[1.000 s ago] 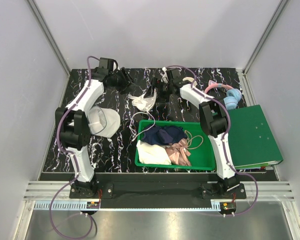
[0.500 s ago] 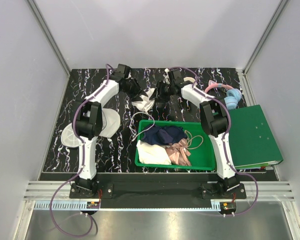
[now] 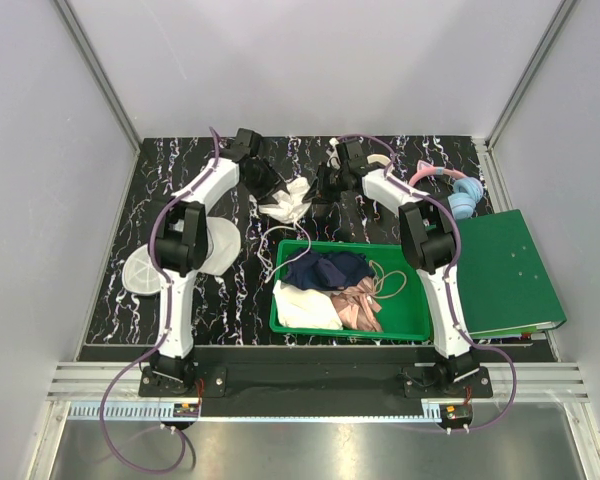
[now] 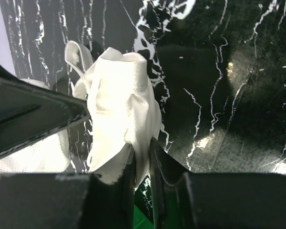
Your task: Place the bra in the laundry bag and zip it closed
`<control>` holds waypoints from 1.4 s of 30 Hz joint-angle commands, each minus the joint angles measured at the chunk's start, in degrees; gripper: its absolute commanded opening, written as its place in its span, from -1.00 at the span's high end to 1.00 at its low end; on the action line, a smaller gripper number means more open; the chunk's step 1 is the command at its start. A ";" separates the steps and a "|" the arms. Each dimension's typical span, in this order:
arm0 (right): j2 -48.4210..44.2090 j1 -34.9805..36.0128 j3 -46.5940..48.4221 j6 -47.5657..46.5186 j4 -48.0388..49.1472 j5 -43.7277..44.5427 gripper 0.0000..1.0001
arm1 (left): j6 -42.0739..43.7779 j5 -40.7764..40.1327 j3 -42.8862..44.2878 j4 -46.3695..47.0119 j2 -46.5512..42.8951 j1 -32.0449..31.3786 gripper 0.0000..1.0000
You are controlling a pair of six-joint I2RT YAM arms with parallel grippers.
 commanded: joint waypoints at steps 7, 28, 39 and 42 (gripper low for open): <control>0.60 -0.22 2.68 -0.77 1.08 -0.96 0.63 | 0.06 -1.78 6.14 -2.44 4.47 -0.05 0.22; 2.53 -0.22 4.61 0.37 0.55 -0.61 0.82 | 11.31 -2.59 9.49 -5.78 -5.55 -4.09 1.00; 4.82 -0.22 7.51 2.22 0.29 -2.36 0.88 | 7.01 6.92 13.70 -0.51 2.00 -7.08 1.00; 4.82 -0.22 7.42 2.13 0.11 -2.37 0.88 | 6.30 6.75 12.22 -0.33 3.32 -6.65 1.00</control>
